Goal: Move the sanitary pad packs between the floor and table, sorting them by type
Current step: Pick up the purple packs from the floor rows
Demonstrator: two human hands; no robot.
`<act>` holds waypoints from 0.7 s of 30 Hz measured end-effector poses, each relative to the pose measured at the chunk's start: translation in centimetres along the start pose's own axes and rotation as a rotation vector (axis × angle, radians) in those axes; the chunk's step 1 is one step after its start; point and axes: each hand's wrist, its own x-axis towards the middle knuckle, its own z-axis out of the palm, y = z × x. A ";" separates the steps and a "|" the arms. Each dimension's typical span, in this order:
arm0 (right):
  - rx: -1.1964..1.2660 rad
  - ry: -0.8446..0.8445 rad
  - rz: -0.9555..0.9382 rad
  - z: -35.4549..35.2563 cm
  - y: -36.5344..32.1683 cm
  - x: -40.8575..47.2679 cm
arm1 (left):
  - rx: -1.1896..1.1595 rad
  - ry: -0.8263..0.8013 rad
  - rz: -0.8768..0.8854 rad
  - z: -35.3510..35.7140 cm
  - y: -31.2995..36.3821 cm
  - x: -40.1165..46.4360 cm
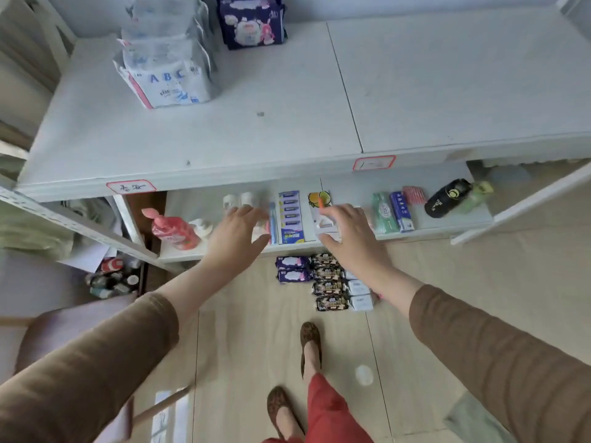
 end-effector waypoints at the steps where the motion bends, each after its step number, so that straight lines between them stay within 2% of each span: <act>1: 0.001 -0.028 0.023 1.5 0.7 -1.3 | -0.015 -0.019 -0.028 1.6 -0.6 -1.3; 6: 0.018 -0.162 0.163 9.4 5.2 -5.7 | -0.115 -0.172 -0.180 10.7 -3.8 -6.6; 12: 0.020 -0.297 0.294 20.0 12.8 -8.1 | -0.163 -0.335 -0.288 23.7 -7.6 -9.2; 16: 0.009 -0.382 0.322 27.3 18.5 -7.9 | -0.187 -0.367 -0.336 32.4 -10.5 -8.9; 21: -0.032 -0.399 0.313 36.7 25.6 -5.2 | -0.187 -0.340 -0.394 43.1 -15.0 -6.4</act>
